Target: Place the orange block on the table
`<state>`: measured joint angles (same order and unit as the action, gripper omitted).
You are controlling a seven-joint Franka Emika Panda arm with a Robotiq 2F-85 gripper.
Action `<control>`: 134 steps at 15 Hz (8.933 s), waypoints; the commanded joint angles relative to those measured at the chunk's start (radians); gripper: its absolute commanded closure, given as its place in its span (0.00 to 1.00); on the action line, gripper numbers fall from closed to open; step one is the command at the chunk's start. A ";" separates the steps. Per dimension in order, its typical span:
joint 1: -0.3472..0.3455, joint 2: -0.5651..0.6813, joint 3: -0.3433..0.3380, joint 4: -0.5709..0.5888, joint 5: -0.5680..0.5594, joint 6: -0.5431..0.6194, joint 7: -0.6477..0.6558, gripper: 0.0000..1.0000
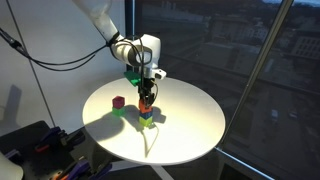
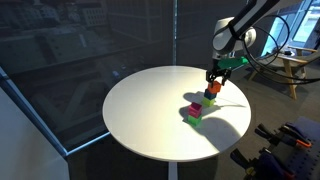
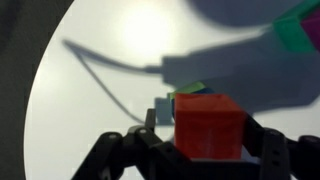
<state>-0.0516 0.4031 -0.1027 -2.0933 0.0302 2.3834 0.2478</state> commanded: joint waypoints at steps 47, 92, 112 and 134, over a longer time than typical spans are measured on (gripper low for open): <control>0.076 -0.169 0.028 -0.219 -0.238 0.006 -0.036 0.69; 0.129 0.000 0.024 -0.209 -0.206 0.164 -0.039 0.00; 0.084 -0.267 0.112 -0.258 -0.070 0.020 -0.273 0.00; 0.095 -0.556 0.148 -0.337 -0.065 -0.191 -0.124 0.00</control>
<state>0.0342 -0.1107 0.0252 -2.4125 -0.0467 2.2235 0.0800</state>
